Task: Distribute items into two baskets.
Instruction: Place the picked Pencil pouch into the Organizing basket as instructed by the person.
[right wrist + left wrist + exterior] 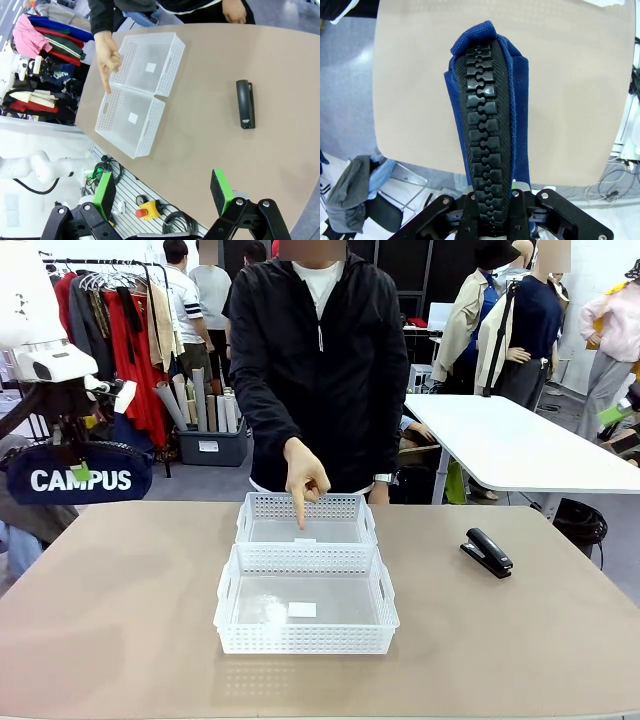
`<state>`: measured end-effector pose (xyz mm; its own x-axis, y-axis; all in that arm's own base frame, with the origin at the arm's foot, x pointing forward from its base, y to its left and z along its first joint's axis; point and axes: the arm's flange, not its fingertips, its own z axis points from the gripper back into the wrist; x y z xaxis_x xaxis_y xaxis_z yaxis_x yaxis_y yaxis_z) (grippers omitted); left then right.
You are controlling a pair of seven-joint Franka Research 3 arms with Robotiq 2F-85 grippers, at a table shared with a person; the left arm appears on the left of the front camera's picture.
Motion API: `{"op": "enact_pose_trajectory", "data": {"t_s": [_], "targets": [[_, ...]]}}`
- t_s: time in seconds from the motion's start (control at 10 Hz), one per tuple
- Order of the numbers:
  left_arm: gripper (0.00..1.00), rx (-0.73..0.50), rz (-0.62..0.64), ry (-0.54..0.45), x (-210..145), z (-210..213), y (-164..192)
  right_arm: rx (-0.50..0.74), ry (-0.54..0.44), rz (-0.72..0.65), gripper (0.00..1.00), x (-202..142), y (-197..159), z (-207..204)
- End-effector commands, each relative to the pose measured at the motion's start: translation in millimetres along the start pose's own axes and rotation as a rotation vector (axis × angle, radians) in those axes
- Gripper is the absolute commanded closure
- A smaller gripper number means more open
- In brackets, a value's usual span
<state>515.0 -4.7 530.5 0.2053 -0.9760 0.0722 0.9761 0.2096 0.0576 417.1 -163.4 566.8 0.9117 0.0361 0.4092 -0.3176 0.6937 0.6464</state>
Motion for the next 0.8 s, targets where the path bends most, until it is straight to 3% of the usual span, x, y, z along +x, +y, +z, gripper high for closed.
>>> {"op": "enact_pose_trajectory", "data": {"t_s": [0.0,0.3,0.7], "targets": [[1.0,0.013,-0.011,0.003,-3,2,2,-0.008,-0.008,0.028,0.0,-15,0,7],[1.0,-0.009,0.001,-0.001,2,2,-5,-0.004,-0.007,0.002,0.0,-5,1,5],[1.0,0.023,-0.007,-0.004,2,22,-52,-0.004,-0.007,0.002,0.0,-5,1,5]]}}
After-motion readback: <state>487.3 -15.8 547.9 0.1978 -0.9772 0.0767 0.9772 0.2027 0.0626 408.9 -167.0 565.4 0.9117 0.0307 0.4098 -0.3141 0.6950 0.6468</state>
